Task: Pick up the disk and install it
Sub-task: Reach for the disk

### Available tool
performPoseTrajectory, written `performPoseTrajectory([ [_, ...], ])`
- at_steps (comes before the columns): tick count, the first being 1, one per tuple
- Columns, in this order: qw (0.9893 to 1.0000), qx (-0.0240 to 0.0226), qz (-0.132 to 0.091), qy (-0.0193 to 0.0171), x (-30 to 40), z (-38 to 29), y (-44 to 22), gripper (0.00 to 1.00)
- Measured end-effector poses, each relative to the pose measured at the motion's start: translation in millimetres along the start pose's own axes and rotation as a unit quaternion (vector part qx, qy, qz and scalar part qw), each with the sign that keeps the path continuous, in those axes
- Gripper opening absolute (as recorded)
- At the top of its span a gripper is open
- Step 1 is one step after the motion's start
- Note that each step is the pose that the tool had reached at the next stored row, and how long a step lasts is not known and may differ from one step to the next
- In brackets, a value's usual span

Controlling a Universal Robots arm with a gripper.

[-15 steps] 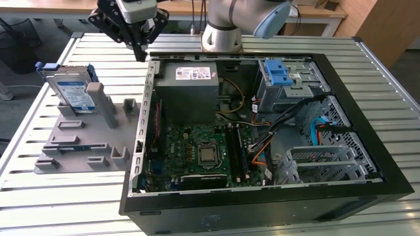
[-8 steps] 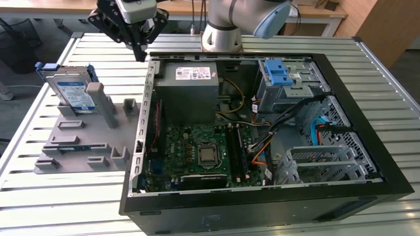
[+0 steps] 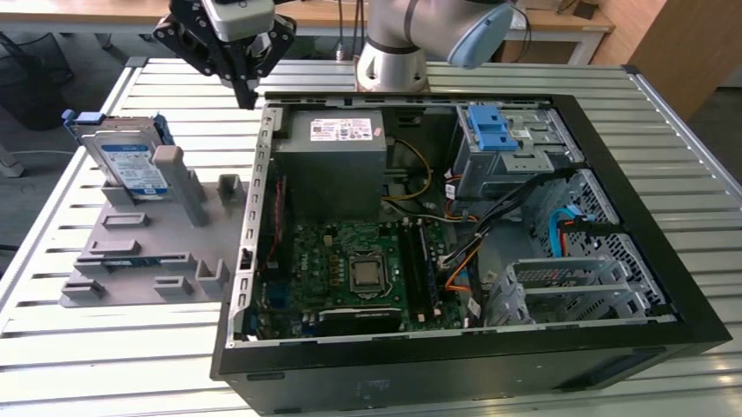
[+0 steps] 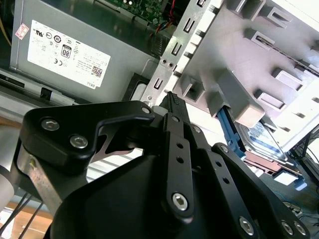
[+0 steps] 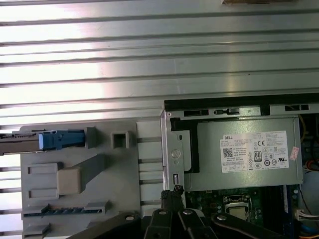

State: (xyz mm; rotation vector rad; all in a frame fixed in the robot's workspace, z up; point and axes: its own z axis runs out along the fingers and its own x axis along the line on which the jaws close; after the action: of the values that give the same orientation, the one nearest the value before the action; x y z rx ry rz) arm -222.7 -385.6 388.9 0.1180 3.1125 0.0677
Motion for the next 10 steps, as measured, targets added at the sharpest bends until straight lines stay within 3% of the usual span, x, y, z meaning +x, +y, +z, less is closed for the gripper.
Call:
performPoseTrajectory([
  [10, 1.0, 0.0001, 0.0, 0.0, 3.7, -0.1, -0.3, 0.11],
])
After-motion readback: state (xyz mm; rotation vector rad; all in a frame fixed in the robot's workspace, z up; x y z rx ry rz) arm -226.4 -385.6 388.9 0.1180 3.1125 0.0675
